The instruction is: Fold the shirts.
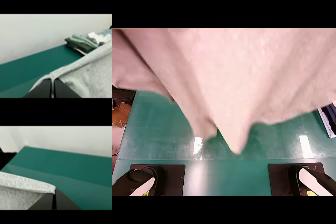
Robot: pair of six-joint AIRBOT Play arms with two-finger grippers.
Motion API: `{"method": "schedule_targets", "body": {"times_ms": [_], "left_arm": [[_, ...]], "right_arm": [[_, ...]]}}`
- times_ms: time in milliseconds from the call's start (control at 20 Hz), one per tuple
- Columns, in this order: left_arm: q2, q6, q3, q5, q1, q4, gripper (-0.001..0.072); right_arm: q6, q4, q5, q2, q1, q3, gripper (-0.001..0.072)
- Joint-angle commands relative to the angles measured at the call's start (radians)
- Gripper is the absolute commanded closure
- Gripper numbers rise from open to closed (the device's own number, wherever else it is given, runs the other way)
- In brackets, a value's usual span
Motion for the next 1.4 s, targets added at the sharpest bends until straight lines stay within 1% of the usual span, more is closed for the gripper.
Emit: {"method": "schedule_targets", "body": {"times_ms": [0, 100, 200, 300, 400, 450, 500, 550, 600, 650, 750, 850, 950, 1050, 1150, 1250, 1350], "left_arm": [[-0.069, 0.000, -0.182, -0.007, 0.001, 0.005, 0.0683], [-0.181, 0.026, -0.235, -0.044, 0.001, 0.005, 0.0683], [-0.318, 0.026, -0.249, -0.068, 0.001, 0.005, 0.0682], [-0.460, 0.031, -0.249, -0.059, 0.001, 0.005, 0.0682], [-0.589, 0.042, -0.249, -0.016, 0.001, 0.005, 0.0681], [-0.641, 0.042, -0.249, -0.001, 0.001, 0.006, 0.0600], [-0.676, 0.037, -0.248, 0.007, 0.005, 0.005, 0.0335], [-0.697, 0.008, -0.248, 0.007, 0.016, 0.005, 0.0176], [-0.705, -0.017, -0.248, 0.003, 0.035, 0.005, 0.0159], [-0.702, -0.032, -0.244, -0.013, 0.064, 0.002, 0.0159], [-0.689, -0.035, -0.230, -0.104, 0.138, -0.004, 0.0159], [-0.670, -0.029, -0.232, -0.211, 0.207, -0.003, 0.0159], [-0.645, -0.007, -0.282, -0.277, 0.262, -0.004, 0.0160], [-0.593, 0.015, -0.408, -0.270, 0.294, -0.035, 0.0160], [-0.531, 0.058, -0.568, -0.197, 0.301, -0.096, 0.0160], [-0.465, 0.090, -0.756, -0.100, 0.301, -0.123, 0.0160], [-0.441, 0.096, -0.896, -0.047, 0.301, -0.138, 0.0160]], "right_arm": [[0.053, -0.051, 0.114, -0.120, 0.032, -0.079, 0.0698], [0.058, -0.176, 0.130, -0.201, 0.107, -0.162, 0.0698], [0.057, -0.264, 0.116, -0.277, 0.164, -0.241, 0.0698], [0.056, -0.324, 0.040, -0.354, 0.206, -0.320, 0.0697], [0.056, -0.355, -0.056, -0.425, 0.226, -0.372, 0.0696], [0.056, -0.356, -0.092, -0.459, 0.225, -0.383, 0.0696], [0.056, -0.354, -0.113, -0.490, 0.225, -0.382, 0.0695], [0.056, -0.353, -0.118, -0.515, 0.219, -0.375, 0.0672], [0.056, -0.351, -0.108, -0.539, 0.208, -0.355, 0.0426], [0.056, -0.340, -0.082, -0.558, 0.193, -0.327, 0.0221], [0.054, -0.334, -0.015, -0.575, 0.160, -0.265, 0.0215], [0.031, -0.335, 0.045, -0.569, 0.124, -0.219, 0.0290], [0.018, -0.334, 0.074, -0.533, 0.093, -0.222, 0.0290], [0.004, -0.334, 0.072, -0.468, 0.068, -0.280, 0.0290], [-0.009, -0.334, 0.063, -0.399, 0.047, -0.357, 0.0290], [-0.016, -0.334, 0.045, -0.326, 0.029, -0.443, 0.0291], [-0.016, -0.335, 0.016, -0.263, 0.024, -0.523, 0.0290]]}}
